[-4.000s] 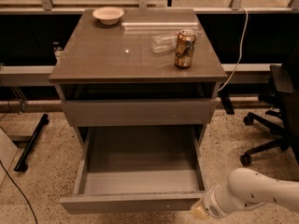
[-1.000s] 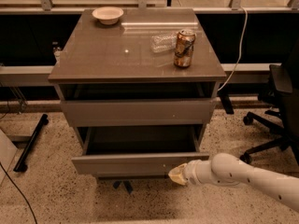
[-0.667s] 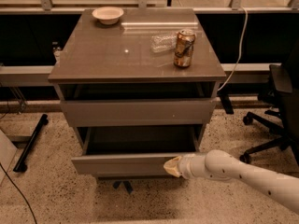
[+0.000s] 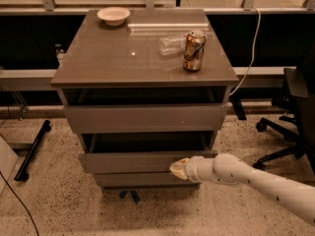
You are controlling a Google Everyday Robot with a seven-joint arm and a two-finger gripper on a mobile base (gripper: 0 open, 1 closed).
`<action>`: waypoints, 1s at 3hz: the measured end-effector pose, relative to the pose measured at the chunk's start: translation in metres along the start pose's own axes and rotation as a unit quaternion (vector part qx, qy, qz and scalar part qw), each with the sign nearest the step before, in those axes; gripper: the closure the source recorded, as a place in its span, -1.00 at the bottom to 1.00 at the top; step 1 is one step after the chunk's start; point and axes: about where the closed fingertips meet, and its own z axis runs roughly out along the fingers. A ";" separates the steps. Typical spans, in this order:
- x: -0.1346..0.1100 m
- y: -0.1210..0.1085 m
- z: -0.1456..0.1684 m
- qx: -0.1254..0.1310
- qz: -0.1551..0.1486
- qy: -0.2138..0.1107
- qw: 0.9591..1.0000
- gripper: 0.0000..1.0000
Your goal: Close middle drawer
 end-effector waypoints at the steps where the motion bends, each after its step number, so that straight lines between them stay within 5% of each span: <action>1: -0.013 -0.019 0.013 0.008 -0.004 -0.027 1.000 0.17; 3: -0.017 -0.027 0.015 0.013 -0.004 -0.031 0.999 -0.91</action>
Offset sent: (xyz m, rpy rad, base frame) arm 0.0182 0.0040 0.0016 0.0263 -0.0300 -0.0043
